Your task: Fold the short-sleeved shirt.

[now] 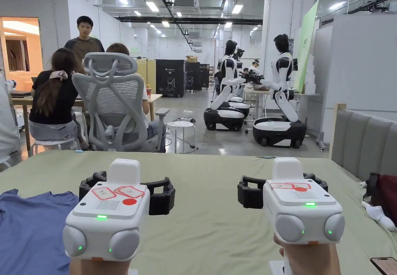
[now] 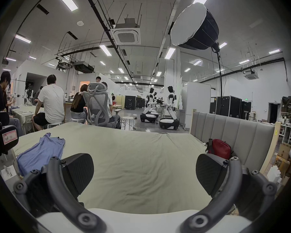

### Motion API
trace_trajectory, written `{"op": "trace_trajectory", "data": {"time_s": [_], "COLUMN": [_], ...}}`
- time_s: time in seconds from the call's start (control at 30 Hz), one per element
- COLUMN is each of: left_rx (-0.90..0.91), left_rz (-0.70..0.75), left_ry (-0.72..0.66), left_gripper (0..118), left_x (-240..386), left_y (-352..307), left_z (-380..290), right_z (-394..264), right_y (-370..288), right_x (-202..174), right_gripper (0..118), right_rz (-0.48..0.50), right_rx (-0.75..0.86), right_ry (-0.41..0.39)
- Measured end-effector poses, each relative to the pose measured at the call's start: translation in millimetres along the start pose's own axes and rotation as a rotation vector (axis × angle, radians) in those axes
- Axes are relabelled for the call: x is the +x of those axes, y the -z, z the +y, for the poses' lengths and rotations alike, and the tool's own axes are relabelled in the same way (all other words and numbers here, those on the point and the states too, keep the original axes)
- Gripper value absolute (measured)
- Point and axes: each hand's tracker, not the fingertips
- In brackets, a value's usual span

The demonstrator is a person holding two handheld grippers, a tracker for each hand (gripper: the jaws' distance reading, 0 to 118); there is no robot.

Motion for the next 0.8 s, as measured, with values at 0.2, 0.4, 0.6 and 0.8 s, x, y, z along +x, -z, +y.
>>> {"op": "trace_trajectory", "data": {"time_s": [0.2, 0.4, 0.6, 0.8], "left_rx": [-0.002, 0.003, 0.004, 0.006], "left_rz": [0.003, 0.007, 0.005, 0.005], "left_ry": [0.004, 0.002, 0.006, 0.004], "left_gripper": [118, 118, 118, 118], "left_x": [0.1, -0.3, 1.2, 1.7], "left_y": [0.3, 1.2, 1.7, 2.3], "left_z": [-0.3, 1.5, 2.5, 3.0], "right_z": [-0.8, 0.5, 2.3, 2.5], "right_y": [-2.2, -3.1, -4.1, -3.3], "right_x": [1.2, 3.7, 5.2, 8.5], "right_gripper": [118, 118, 118, 118], "right_rz": [-0.001, -0.005, -0.005, -0.013], "right_rx": [0.004, 0.008, 0.014, 0.014], "right_ry": [0.003, 0.01, 0.009, 0.023]}}
